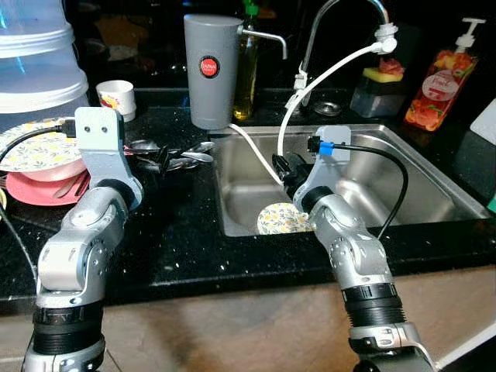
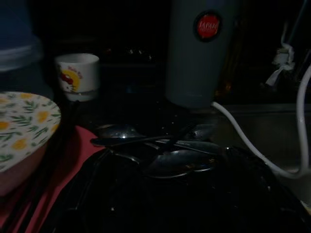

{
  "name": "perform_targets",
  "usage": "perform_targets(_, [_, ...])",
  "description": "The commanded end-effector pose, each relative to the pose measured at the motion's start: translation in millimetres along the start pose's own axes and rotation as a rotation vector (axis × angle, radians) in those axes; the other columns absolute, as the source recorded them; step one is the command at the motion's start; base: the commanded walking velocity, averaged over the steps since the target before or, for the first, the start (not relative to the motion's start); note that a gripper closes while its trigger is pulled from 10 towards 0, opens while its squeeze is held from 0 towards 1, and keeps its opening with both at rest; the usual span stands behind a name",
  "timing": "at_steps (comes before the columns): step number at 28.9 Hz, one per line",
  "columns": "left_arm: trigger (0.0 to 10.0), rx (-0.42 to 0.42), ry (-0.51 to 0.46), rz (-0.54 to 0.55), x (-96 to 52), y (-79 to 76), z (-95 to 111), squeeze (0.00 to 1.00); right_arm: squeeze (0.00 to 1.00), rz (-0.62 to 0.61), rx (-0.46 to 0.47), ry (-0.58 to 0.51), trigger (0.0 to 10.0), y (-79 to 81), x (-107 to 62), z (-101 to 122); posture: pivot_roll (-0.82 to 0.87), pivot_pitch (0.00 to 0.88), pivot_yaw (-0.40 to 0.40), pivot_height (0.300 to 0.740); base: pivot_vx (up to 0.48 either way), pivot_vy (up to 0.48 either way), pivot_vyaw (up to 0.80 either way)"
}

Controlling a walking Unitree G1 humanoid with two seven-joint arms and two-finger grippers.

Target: Kitchen organization

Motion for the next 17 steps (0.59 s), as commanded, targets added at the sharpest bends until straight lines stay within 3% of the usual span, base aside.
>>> perform_targets(1, [10.0,0.0,0.014,-0.014,-0.8,-3.6,-3.2,0.0,0.0,-0.002,0.004,0.013,10.0,-2.1,-1.8,-2.9,-0.01,0.088,-0.055,0.74,-0.319,0.0,0.0])
perform_targets(17, [10.0,0.0,0.019,-0.013,-1.3,-3.4,-3.9,0.0,0.0,0.005,0.004,0.01,10.0,-0.7,-1.3,-0.8,-0.01,0.089,-0.057,0.74,-0.319,0.0,0.0])
Point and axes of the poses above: a point about 5 cm out from each wrist's last joint towards the gripper, its own x axis pointing out of the wrist towards the gripper, its own z axis along the axis of the wrist's last joint, y = z × x, the point moved 6 cm from there along x, pointing out of the wrist towards the gripper, and after that the axes turned 14 degrees about -x, right-handed, at the moved point
